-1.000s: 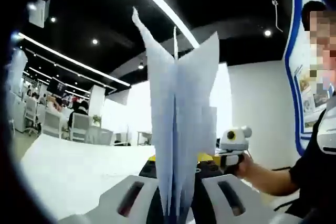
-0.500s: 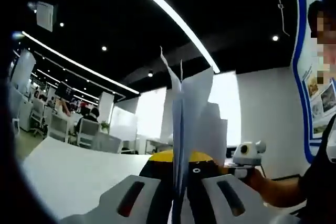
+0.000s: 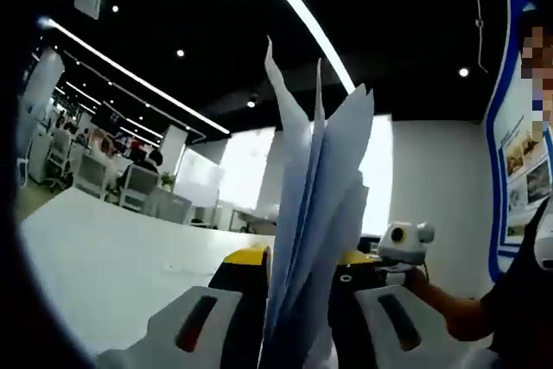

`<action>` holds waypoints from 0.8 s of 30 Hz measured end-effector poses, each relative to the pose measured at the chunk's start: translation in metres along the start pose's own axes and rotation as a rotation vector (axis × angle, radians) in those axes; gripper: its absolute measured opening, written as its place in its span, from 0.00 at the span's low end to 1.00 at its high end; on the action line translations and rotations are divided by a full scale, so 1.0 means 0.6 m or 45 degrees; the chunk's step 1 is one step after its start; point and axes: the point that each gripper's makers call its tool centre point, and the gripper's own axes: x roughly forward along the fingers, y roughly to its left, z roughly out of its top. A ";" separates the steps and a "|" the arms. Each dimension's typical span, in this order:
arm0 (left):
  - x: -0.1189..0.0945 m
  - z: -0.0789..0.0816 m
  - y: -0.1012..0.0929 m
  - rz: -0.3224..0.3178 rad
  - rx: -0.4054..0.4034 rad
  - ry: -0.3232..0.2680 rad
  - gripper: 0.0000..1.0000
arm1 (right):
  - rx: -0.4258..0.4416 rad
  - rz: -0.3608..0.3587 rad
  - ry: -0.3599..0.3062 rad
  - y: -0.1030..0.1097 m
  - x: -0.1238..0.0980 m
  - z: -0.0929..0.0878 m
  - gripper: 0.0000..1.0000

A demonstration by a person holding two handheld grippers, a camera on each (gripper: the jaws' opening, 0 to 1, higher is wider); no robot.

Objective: Organize the stack of printing papers by aligning and flattening the scattered papers on the table

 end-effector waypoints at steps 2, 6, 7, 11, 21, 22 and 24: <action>-0.003 0.007 0.002 0.005 0.013 -0.007 0.28 | 0.002 0.018 0.000 0.002 -0.002 0.000 0.25; -0.011 0.013 0.009 0.011 0.010 -0.017 0.28 | 0.083 0.116 0.011 0.015 -0.009 -0.010 0.28; -0.011 0.012 0.008 0.009 0.007 -0.016 0.28 | 0.093 0.120 0.012 0.016 -0.009 -0.011 0.28; 0.008 -0.013 -0.014 -0.077 -0.082 0.028 0.31 | 0.139 0.183 0.038 0.036 -0.004 -0.022 0.33; 0.024 -0.013 -0.028 -0.123 0.001 0.077 0.21 | 0.294 0.164 0.015 0.007 -0.019 -0.022 0.64; 0.026 -0.018 -0.025 -0.115 -0.003 0.086 0.19 | 0.319 0.121 0.015 -0.004 -0.016 -0.021 0.67; 0.028 -0.020 -0.028 -0.125 -0.014 0.081 0.18 | 0.277 0.096 -0.034 -0.007 -0.012 -0.003 0.67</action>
